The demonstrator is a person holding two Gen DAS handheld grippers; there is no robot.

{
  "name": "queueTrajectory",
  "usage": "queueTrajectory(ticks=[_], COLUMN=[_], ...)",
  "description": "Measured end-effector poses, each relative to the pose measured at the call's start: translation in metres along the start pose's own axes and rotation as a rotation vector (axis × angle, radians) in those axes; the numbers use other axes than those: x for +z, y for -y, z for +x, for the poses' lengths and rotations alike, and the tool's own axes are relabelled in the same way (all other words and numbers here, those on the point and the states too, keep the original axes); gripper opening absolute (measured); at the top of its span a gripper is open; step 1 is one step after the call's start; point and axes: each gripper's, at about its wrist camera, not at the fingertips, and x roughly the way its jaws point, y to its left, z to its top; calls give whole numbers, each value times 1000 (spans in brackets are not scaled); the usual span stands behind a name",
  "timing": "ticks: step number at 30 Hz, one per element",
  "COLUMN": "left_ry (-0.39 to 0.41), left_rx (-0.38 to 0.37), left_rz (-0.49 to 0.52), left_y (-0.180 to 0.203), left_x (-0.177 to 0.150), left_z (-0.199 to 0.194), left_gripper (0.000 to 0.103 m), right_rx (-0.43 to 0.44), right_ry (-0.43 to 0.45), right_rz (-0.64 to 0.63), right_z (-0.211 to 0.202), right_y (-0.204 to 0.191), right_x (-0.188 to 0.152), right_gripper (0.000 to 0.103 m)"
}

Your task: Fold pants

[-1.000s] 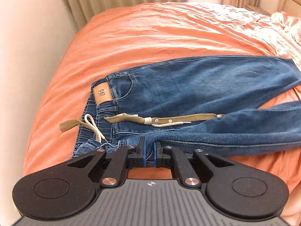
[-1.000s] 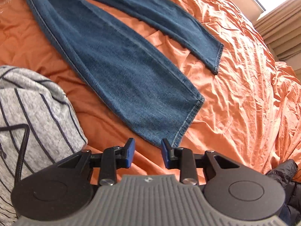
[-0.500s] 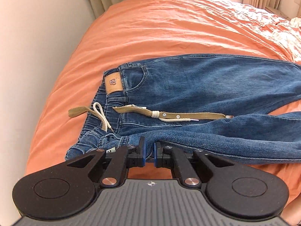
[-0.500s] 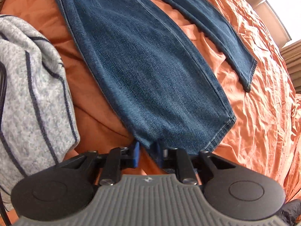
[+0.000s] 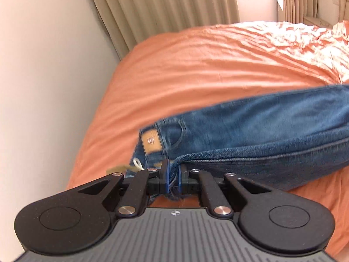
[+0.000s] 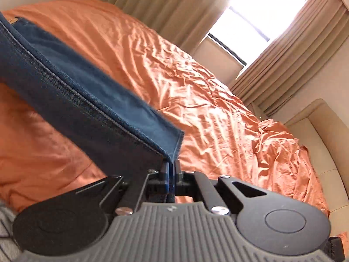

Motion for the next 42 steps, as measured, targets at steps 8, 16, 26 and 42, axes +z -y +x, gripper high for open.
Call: queueTrajectory(ticks=[8, 16, 26, 42], left_ry=[11, -67, -244, -73], left_rx=[39, 101, 80, 140], left_rz=[64, 174, 263, 189], left_y=[18, 50, 76, 71], left_x=[69, 113, 115, 106], left_z=[50, 165, 305, 275], left_gripper=[7, 7, 7, 7], right_rx=[-39, -14, 31, -8], right_ry=[-120, -242, -381, -338], right_rz=[45, 34, -59, -105], right_z=[107, 251, 393, 383], right_y=[17, -1, -47, -45], right_x=[71, 106, 107, 111], right_gripper=[0, 0, 0, 0])
